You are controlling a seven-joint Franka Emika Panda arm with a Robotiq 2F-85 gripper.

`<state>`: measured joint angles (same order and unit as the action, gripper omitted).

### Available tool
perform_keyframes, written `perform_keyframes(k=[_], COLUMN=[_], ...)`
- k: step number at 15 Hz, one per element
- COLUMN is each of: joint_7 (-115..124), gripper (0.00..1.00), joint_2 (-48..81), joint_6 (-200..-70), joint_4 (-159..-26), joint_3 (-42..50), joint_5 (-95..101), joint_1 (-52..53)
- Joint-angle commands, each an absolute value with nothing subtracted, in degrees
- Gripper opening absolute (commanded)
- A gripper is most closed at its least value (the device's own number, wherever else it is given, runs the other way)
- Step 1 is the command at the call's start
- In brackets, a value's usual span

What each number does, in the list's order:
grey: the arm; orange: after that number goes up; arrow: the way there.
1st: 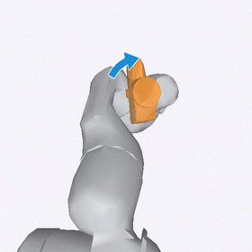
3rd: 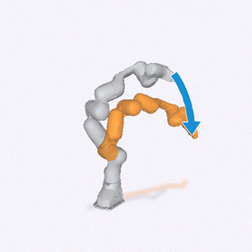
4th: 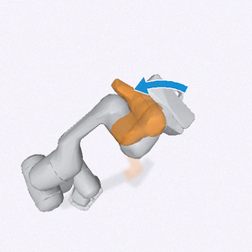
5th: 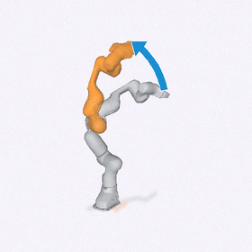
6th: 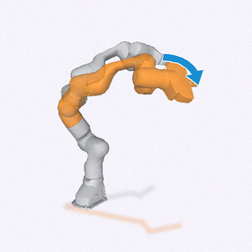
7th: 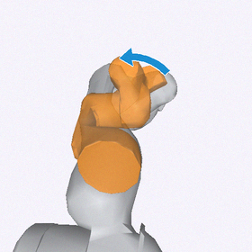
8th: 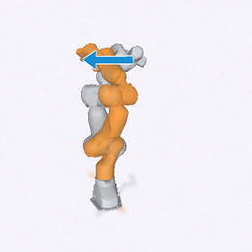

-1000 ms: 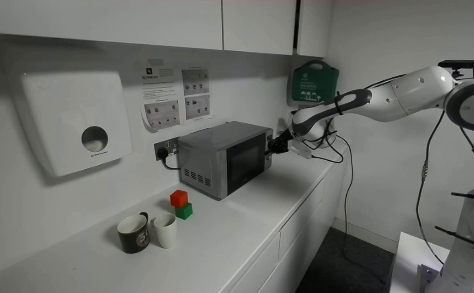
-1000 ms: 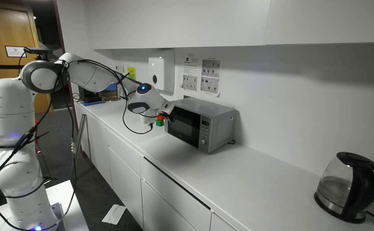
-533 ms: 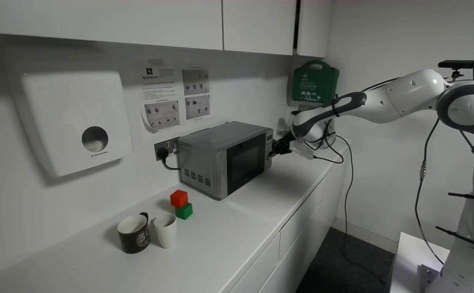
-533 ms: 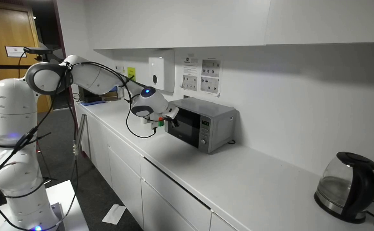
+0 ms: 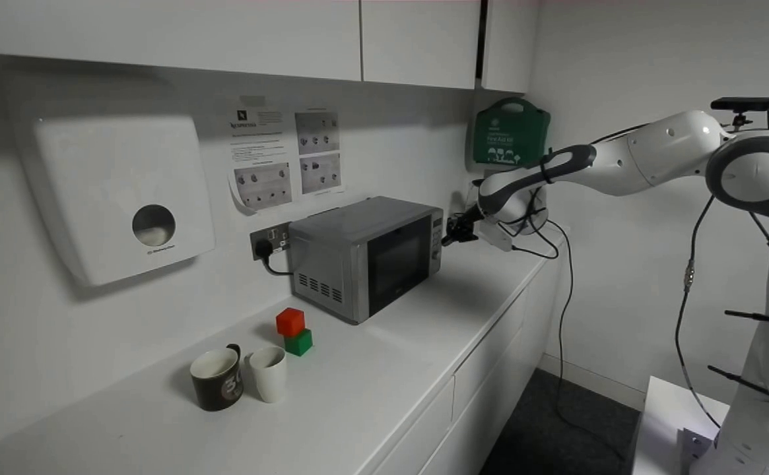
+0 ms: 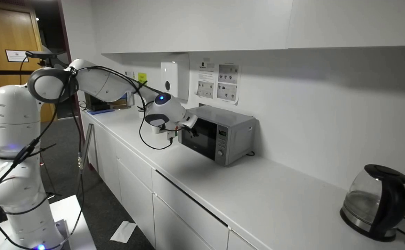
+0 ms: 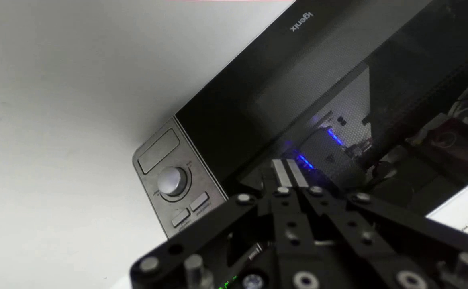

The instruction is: Press the button on the microwave

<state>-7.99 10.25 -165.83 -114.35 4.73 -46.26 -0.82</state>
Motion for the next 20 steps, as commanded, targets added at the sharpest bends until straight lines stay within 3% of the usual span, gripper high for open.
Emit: perform_keyframes(k=[1, 20], joint_7=[-8.90, -8.87], gripper=[0.00, 0.00], joint_2=[12.62, 18.37], joint_6=[-165.12, -161.64], joint_4=[-109.44, -104.15], joint_3=[4.71, 4.23], joint_5=[-47.00, -47.76], joint_1=[-1.79, -6.60])
